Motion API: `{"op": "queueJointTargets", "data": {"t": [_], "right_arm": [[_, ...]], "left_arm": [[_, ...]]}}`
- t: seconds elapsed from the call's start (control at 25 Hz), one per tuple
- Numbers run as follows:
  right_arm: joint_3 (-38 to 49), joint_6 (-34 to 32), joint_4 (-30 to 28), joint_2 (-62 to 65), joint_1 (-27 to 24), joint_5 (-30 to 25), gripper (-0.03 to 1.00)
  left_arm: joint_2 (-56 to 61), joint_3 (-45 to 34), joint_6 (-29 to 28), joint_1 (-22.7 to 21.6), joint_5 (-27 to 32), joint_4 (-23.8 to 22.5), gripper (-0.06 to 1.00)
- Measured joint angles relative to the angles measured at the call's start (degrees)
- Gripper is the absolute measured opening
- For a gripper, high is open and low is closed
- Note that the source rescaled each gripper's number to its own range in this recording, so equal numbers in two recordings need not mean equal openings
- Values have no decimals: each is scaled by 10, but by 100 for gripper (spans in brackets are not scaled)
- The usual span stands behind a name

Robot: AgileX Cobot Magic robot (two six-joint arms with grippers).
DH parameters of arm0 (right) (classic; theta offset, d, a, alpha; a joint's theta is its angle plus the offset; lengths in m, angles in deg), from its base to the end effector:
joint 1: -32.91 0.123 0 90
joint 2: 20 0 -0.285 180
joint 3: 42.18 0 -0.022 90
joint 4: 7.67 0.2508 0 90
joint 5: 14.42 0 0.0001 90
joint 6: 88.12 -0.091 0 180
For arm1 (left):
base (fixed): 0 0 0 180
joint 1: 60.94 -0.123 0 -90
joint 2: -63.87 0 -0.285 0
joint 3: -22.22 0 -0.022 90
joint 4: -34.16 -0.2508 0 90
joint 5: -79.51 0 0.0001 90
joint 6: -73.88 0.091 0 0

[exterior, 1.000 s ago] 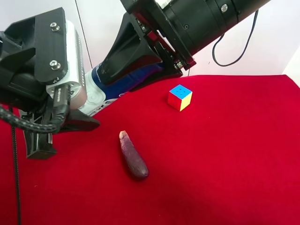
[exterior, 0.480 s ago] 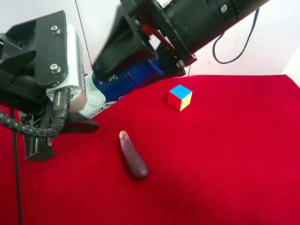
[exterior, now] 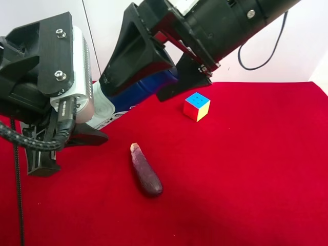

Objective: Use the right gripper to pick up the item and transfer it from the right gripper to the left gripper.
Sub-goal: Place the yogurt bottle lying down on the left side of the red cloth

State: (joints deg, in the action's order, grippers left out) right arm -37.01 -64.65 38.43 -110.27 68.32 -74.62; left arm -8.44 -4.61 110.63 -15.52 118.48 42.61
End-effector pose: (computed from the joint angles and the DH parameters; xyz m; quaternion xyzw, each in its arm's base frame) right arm 0.2057 0.2161 0.3473 -0.3389 0.8416 0.3913 0.1543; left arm 0.1521 -0.1664 0.3092 0.5842 0.7263 -0.0905 0.3507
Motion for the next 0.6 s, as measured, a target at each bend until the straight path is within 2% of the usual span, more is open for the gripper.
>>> {"op": "queueJointTargets", "data": {"t": [0.12, 0.4, 0.48, 0.6], "right_arm": [[0, -3, -7, 17, 0, -20, 100], [0, -57, -87, 61, 2, -87, 100], [0, -67, -122, 78, 14, -88, 100], [0, -99, -187, 108, 59, -92, 100]], "left_arm": [[0, 0, 0, 0, 0, 0, 8], [0, 0, 0, 0, 0, 0, 8], [0, 0, 0, 0, 0, 0, 8], [0, 0, 0, 0, 0, 0, 8]]}}
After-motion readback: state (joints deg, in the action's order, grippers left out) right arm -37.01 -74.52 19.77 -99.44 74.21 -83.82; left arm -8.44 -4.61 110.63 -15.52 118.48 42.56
